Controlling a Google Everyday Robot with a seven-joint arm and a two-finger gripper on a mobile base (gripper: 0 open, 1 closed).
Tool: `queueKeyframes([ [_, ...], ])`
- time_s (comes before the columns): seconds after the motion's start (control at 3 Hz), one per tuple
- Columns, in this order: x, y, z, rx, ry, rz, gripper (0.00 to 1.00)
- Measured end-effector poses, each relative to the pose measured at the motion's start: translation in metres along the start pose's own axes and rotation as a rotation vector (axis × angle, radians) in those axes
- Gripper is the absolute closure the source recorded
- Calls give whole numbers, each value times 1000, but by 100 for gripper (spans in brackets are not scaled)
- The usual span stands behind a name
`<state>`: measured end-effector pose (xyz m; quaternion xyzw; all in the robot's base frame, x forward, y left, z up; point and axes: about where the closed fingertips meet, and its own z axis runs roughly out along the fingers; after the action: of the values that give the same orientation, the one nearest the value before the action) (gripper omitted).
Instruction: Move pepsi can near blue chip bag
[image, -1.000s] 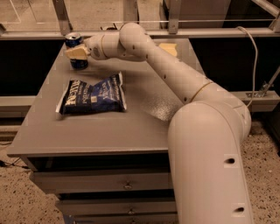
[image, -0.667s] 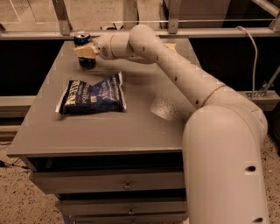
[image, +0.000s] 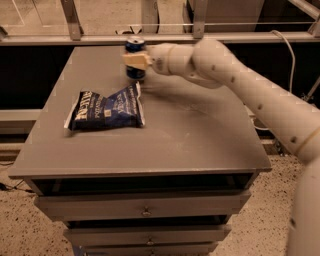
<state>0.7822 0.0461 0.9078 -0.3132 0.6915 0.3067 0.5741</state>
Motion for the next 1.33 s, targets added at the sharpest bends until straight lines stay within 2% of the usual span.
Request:
queueKeyframes([
  [0.33,33,-34,-76,118,53,33,100],
  [0.67,49,-61,-133,213,98,25,100],
  [1.33,47,-61,-133,213,98,24,100],
])
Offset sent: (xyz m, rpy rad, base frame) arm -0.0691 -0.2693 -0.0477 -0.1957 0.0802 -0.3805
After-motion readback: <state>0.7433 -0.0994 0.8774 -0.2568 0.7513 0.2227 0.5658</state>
